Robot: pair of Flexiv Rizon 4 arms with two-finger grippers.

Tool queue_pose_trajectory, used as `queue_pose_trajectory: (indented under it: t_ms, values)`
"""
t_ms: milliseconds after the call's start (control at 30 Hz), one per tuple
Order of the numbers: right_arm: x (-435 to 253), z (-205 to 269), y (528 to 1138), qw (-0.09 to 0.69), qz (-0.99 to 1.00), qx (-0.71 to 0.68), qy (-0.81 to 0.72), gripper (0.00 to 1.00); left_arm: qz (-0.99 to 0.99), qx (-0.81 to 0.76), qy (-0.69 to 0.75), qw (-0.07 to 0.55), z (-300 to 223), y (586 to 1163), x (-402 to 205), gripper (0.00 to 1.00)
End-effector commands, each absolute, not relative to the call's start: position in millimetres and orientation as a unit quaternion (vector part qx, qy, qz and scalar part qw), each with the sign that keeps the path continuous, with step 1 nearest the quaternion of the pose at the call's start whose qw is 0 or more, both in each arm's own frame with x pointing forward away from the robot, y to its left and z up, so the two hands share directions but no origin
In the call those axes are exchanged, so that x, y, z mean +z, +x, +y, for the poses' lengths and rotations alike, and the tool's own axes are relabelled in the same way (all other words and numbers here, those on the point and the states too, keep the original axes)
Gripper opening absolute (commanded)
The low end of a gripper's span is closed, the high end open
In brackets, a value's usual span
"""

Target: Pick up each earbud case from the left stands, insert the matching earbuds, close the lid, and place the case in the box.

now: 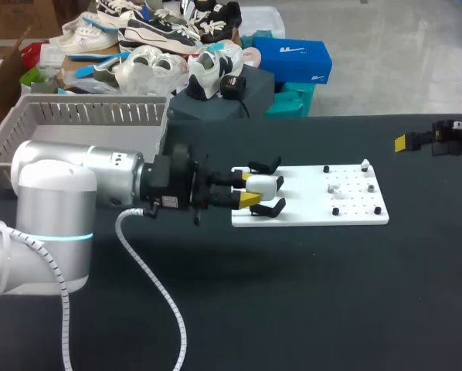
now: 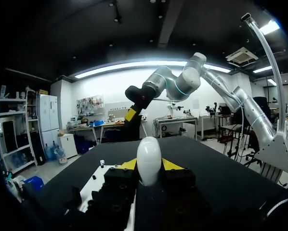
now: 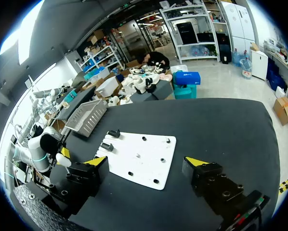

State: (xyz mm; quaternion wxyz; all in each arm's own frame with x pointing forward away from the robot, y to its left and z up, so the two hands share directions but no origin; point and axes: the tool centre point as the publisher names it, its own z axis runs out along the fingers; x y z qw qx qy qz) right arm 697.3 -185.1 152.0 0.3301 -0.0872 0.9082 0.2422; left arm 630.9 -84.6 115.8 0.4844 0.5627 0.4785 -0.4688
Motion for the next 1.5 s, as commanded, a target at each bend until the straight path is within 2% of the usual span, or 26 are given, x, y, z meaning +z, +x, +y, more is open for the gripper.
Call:
queue_pose_trajectory:
  t_ms: [33, 667, 1500]
  values:
    - [150, -186, 699, 0.33, 0.907, 0.245, -0.089, 1.0, 0.468, -0.457, 0.563, 0.505, -96, 623, 113, 0.0]
    - [157, -178, 685, 0.336, 0.905, 0.232, -0.116, 1.0, 0.472, -0.464, 0.555, 0.504, -135, 646, 91, 0.0]
    - [168, -67, 612, 0.331, 0.879, 0.25, -0.234, 1.0, 0.466, -0.483, 0.546, 0.501, -145, 655, 90, 0.0]
